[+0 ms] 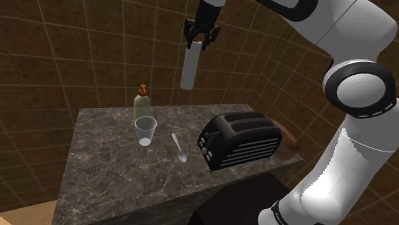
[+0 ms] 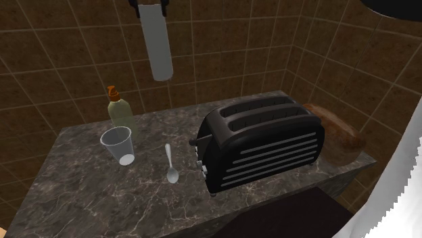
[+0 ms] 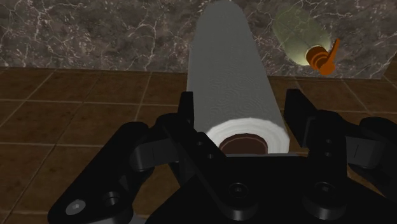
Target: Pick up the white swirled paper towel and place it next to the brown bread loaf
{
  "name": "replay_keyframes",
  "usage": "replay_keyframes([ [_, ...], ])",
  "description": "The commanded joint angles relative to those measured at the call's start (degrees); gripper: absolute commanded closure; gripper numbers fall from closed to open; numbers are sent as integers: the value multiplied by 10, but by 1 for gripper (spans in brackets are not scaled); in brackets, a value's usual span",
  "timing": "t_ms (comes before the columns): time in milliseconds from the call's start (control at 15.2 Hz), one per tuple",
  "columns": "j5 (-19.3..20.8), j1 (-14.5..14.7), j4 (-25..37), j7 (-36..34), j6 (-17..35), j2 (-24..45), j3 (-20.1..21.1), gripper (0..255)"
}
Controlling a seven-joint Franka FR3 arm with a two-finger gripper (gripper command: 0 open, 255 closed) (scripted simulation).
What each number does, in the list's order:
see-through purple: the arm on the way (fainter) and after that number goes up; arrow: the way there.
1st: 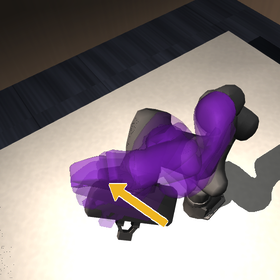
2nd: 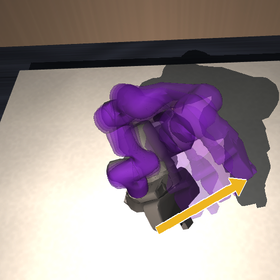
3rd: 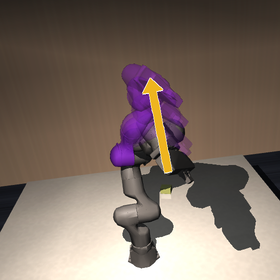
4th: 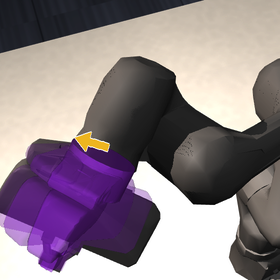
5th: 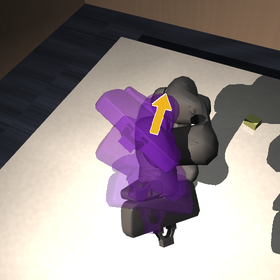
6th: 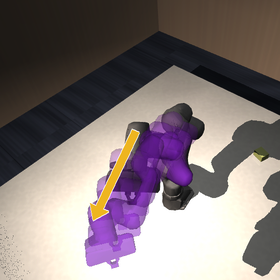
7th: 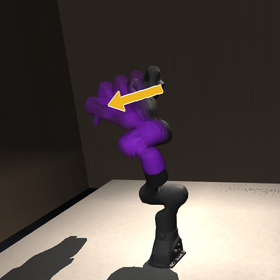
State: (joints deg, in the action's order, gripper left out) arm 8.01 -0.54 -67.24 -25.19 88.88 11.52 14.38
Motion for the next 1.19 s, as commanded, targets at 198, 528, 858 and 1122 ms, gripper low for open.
replay_keyframes([
  [198, -32, -48, -87, 64, 27, -68, -26, 255],
  [528, -55, -87, -146, 134, 44, -115, -60, 255],
  [858, -72, -122, -182, 204, 52, -144, -97, 255],
  [1122, -82, -148, -195, 261, 54, -156, -127, 255],
])
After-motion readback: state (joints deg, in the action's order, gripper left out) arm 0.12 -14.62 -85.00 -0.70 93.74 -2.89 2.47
